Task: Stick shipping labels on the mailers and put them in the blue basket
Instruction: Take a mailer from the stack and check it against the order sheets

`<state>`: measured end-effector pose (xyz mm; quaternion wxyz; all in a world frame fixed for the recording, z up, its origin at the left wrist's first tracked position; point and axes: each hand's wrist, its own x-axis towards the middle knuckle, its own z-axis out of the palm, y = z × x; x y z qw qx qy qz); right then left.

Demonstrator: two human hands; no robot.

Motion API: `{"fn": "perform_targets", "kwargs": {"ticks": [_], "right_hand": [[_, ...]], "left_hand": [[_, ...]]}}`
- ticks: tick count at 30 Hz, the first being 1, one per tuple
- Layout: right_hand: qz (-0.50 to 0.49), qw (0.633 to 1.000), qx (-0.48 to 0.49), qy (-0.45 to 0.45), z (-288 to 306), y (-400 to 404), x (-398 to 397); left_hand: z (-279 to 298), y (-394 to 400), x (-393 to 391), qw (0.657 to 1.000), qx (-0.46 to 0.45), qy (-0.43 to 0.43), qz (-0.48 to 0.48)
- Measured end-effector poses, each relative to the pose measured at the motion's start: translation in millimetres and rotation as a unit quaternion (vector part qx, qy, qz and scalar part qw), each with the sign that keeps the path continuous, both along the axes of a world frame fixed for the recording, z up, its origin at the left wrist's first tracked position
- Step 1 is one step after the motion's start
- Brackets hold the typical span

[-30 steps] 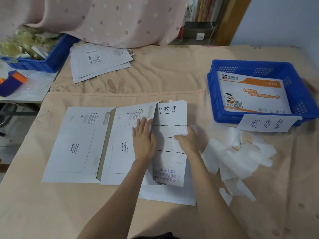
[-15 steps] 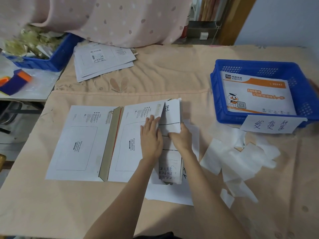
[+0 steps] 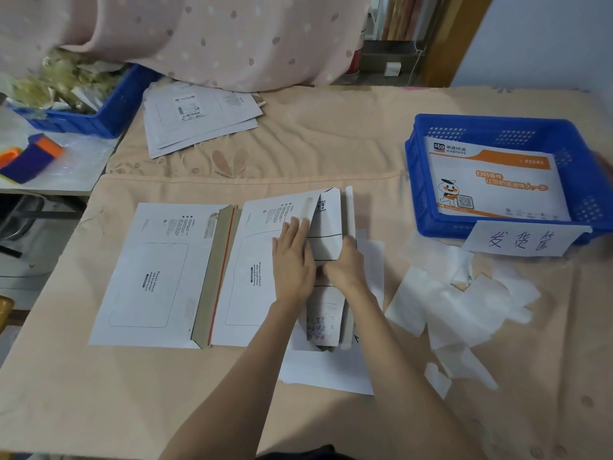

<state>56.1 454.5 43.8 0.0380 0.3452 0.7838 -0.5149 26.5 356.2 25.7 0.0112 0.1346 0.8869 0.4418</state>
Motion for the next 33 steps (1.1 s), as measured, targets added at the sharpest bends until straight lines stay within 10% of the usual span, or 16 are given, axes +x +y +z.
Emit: {"fn": "perform_targets", "kwargs": {"ticks": [11, 17, 33], "right_hand": [[-0.004, 0.999, 0.032, 0.003, -4.3, -8.3, -7.8], [-0.128, 0.981, -0.144, 0.028, -11.9, -17.1, -13.1], [-0.012, 0.993, -0.118, 0.011, -12.5, -20.4, -6.2]], "left_hand": [[3.5, 7.3, 3.0, 1.0, 0.008, 0.009, -0.005], [6.6, 12.4, 4.7, 1.0, 0.016, 0.004, -0.003], [6.9, 17.8, 9.6, 1.0, 0.027, -0.014, -0.003]]}}
